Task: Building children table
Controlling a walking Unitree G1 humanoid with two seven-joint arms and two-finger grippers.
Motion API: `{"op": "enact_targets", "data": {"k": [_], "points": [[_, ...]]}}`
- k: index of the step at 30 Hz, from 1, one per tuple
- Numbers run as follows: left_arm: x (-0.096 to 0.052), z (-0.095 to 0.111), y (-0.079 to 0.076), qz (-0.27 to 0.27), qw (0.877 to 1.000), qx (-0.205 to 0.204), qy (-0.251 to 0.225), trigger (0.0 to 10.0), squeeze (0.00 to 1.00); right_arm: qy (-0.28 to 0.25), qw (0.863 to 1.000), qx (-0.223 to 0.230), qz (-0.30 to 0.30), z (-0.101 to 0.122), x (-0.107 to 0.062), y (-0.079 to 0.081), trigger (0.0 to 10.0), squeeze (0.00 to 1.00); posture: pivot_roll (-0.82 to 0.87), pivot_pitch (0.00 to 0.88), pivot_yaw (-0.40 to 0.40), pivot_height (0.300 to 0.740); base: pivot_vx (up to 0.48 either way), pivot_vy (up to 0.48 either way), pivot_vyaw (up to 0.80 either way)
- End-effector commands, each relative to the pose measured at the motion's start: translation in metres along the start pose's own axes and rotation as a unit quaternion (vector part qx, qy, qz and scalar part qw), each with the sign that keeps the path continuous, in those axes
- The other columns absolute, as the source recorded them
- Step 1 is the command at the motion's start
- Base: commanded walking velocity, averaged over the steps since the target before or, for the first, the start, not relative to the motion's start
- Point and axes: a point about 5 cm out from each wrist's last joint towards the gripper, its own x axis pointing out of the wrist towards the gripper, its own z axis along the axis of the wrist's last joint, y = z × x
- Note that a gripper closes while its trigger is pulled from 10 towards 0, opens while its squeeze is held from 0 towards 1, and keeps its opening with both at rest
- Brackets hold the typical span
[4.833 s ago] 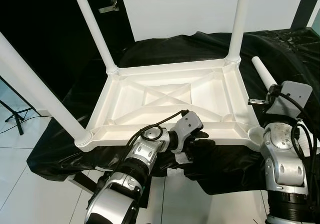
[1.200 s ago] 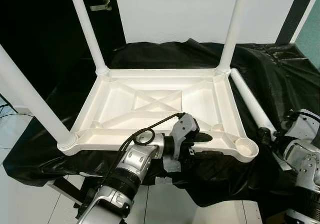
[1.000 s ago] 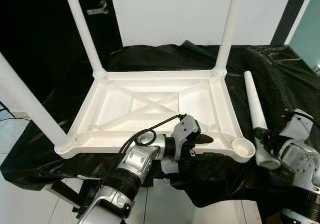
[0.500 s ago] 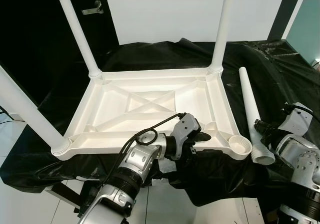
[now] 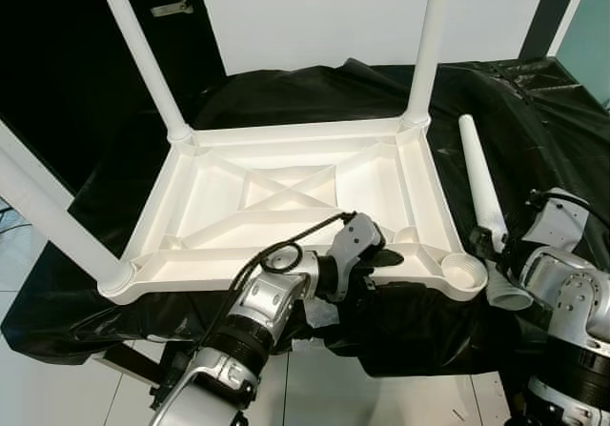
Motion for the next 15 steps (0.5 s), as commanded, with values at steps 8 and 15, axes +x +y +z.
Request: {"op": "enact_targets", "data": {"k": [8, 15], "points": [[0.004, -0.006, 0.005, 0.035, 0.999, -0.010, 0.030, 10.0, 0.00, 0.156, 0.986, -0.051, -0.015, -0.034, 0.023, -0.024, 10.0, 0.00, -0.21, 0.000, 0.078, 0.740, 0.000, 0.000, 0.00], [0.004, -0.009, 0.004, 0.041, 0.998, -0.020, 0.035, 10.0, 0.00, 0.183, 0.983, -0.037, -0.002, -0.050, 0.024, -0.014, 1.9, 0.00, -0.20, 0.000, 0.078, 0.740, 0.000, 0.000, 0.00]]}}
